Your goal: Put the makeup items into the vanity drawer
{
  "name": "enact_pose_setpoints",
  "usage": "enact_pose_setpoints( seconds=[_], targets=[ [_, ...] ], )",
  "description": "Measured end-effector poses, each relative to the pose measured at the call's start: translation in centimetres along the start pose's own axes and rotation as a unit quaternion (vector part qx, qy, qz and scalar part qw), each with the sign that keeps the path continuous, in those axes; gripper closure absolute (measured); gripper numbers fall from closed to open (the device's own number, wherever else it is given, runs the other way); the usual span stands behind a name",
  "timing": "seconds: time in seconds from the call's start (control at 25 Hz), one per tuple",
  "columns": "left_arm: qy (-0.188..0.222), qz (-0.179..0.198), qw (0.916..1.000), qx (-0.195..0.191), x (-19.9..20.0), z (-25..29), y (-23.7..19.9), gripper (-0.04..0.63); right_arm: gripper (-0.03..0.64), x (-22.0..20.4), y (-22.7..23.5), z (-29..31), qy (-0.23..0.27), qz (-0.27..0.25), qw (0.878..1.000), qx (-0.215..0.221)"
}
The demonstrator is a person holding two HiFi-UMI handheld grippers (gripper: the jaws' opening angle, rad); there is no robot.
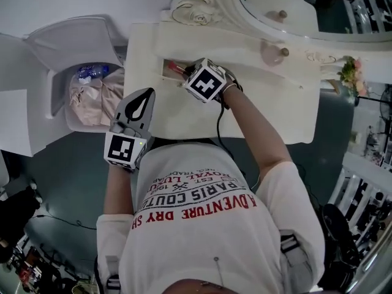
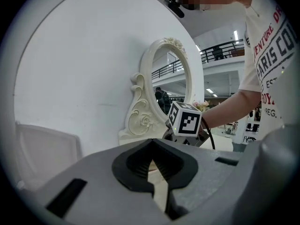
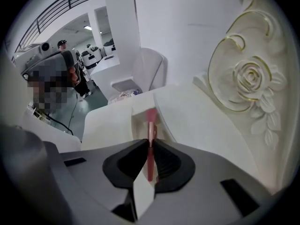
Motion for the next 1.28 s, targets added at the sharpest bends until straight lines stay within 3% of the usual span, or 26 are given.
enact_pose_setpoints(
  seconds=[0.2, 0.44, 0.84, 1.04, 1.28],
  targets=[
    [-0.005, -0.021, 0.9997, 0.01, -0.9, -0.4, -1.1, 0.592, 0.574, 0.8, 0.2, 1.6, -0.024, -0.006, 1.0, 0.007],
    [-0.012, -0.021, 0.9996, 0.013, -1.6, -0.8, -2.2, 0.592, 0.572, 0.9, 0.3, 2.7, -0.037, 0.0, 0.999, -0.005],
    [-0.003, -0.013, 0.9998, -0.016, -1.1, 0.2, -2.3, 0.592, 0.538, -0.4, 0.6, 0.9, -0.016, 0.047, 0.999, -0.016],
    [-0.004, 0.005, 0.9988, -0.049, -0.5, 1.7, -1.0, 0.592, 0.535, -3.1, 1.5, -2.1, 0.018, 0.099, 0.994, -0.044],
    [-0.004, 0.025, 0.9946, -0.101, 0.4, 4.1, 1.6, 0.592, 0.515, -10.4, 2.7, -4.4, 0.014, 0.177, 0.981, -0.078]
  ],
)
Point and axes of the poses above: the fingertips, and each gripper's own axes: z forward along the fingers, y to its right, x out of its top, the point moved 6 cm from there along -z, backward along the fingers, and after that the axes turned 6 degrees about -y, right-handed, at the moved point
